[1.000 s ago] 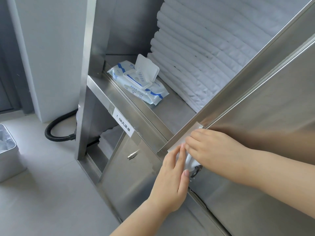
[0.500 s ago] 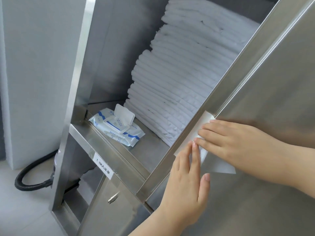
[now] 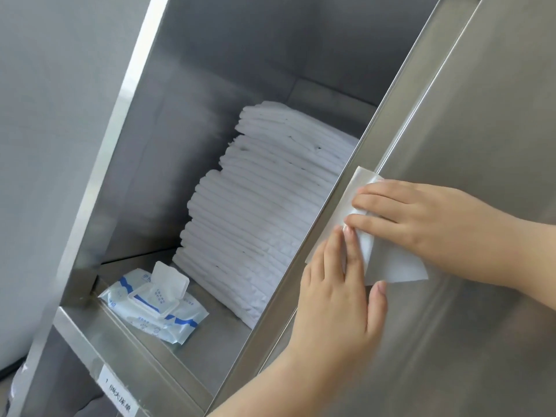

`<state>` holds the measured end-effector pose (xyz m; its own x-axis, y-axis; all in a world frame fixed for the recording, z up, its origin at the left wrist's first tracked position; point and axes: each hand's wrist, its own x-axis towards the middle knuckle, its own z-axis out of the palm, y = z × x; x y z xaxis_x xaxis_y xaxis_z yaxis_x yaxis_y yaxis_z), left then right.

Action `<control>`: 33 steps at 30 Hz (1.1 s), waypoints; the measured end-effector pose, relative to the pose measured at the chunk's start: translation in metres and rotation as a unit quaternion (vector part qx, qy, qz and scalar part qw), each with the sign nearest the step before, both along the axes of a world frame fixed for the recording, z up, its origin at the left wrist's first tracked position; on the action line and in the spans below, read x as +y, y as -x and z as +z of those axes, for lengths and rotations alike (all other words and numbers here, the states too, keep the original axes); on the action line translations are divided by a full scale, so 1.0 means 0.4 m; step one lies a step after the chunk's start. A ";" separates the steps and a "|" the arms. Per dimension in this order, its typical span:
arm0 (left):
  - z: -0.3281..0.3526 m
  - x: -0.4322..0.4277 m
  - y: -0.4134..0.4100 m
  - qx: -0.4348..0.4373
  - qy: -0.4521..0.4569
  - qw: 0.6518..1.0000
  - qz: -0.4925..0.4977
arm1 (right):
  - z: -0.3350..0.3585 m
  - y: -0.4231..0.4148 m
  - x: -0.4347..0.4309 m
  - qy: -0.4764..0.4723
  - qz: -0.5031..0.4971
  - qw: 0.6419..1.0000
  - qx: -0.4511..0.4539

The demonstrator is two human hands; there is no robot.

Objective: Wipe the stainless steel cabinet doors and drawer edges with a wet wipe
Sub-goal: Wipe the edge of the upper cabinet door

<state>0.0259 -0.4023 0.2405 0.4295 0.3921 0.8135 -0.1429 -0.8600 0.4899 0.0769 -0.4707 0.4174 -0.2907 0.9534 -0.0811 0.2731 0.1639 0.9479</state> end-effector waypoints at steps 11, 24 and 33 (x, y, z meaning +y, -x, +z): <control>0.237 -0.003 -0.032 -0.020 -0.034 0.994 0.098 | 0.215 0.018 0.022 -0.062 0.001 0.998 0.011; 0.425 0.019 -0.069 -0.094 -0.061 0.985 0.131 | 0.393 -0.021 0.025 -0.115 0.042 0.991 -0.046; 0.531 0.033 -0.097 -0.118 -0.082 0.979 0.142 | 0.472 -0.018 0.034 -0.161 0.018 0.986 -0.040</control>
